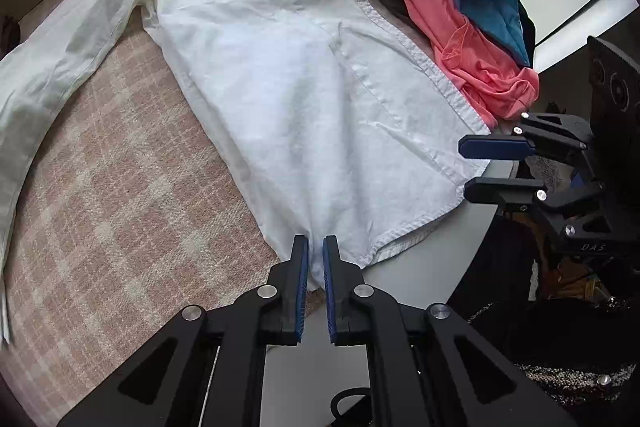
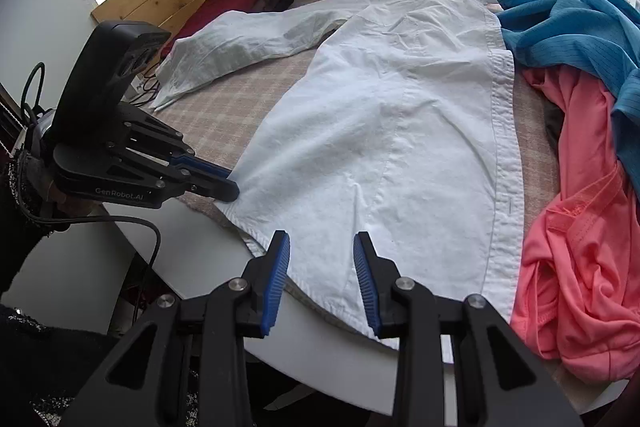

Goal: Fold clothes

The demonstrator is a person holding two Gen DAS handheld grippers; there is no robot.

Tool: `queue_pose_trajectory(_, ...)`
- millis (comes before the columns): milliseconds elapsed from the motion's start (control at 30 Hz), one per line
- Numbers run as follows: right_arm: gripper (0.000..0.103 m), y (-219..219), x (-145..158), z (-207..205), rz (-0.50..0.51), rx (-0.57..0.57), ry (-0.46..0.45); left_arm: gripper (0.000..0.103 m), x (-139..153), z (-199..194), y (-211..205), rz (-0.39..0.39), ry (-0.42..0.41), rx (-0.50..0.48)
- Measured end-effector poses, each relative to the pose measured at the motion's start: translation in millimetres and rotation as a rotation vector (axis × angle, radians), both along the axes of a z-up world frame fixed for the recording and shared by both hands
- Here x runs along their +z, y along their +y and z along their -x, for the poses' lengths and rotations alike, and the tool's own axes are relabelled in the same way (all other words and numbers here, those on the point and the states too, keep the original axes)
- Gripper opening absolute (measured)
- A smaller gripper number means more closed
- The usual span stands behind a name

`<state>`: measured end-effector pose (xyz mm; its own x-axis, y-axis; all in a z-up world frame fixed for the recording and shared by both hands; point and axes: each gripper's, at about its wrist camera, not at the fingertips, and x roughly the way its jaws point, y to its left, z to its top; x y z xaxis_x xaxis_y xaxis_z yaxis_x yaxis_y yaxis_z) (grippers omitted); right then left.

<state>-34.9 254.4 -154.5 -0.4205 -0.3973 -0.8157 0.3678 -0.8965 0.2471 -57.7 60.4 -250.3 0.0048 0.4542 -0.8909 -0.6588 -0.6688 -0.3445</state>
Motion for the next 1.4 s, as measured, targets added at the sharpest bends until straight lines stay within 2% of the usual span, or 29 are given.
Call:
queue_pose_trajectory(133, 0.038, -22, 5, -11, 0.008, 0.03, 0.069, 0.001, 21, 8, -2, -0.079, -0.028, -0.023)
queue_pose_trajectory(267, 0.051, -50, 7, -13, -0.025, 0.089, 0.159, 0.001, 37, 14, 10, -0.099, 0.001, -0.069)
queue_pose_trajectory(433, 0.051, -66, -3, 0, -0.072, 0.094, 0.192, 0.001, 45, 21, 15, -0.161, -0.017, -0.071)
queue_pose_trajectory(500, 0.051, -68, -8, 5, -0.084, 0.082, 0.2, 0.001, 47, 22, 15, -0.159, -0.01, -0.058)
queue_pose_trajectory(533, 0.049, -66, -11, 9, -0.088, 0.064, 0.193, 0.001, 48, 23, 14, -0.156, -0.004, -0.051)
queue_pose_trajectory(567, 0.028, -62, -13, 13, -0.072, 0.043, 0.175, 0.002, 50, 23, 11, -0.152, 0.009, -0.043)
queue_pose_trajectory(600, 0.0, -54, -14, 19, -0.047, 0.018, 0.153, 0.003, 52, 21, 6, -0.149, 0.026, -0.033)
queue_pose_trajectory(733, 0.002, -15, 2, 31, 0.047, -0.106, 0.131, 0.013, 47, 8, -23, -0.112, 0.109, 0.004)
queue_pose_trajectory(833, 0.002, 12, 29, 35, 0.102, -0.16, 0.156, 0.013, 29, -10, -34, -0.085, 0.122, -0.009)
queue_pose_trajectory(967, 0.002, 28, 56, 43, 0.094, -0.175, 0.184, 0.025, 8, -30, -25, -0.016, 0.177, -0.062)
queue_pose_trajectory(1133, 0.002, 31, 68, 49, 0.081, -0.161, 0.19, 0.025, -5, -18, -14, -0.021, 0.14, -0.015)
queue_pose_trajectory(1200, 0.002, 29, 69, 48, 0.076, -0.154, 0.192, 0.021, -7, -11, -11, -0.016, 0.135, 0.004)
queue_pose_trajectory(1267, 0.002, 29, 69, 47, 0.071, -0.145, 0.187, 0.0, -3, -7, -11, -0.044, 0.11, 0.01)
queue_pose_trajectory(1333, 0.002, 30, 69, 46, 0.07, -0.149, 0.187, 0.001, 6, -5, -12, -0.066, 0.122, 0.004)
queue_pose_trajectory(1400, 0.002, 32, 69, 46, 0.074, -0.153, 0.186, 0.001, 10, -5, -16, -0.051, 0.13, 0.002)
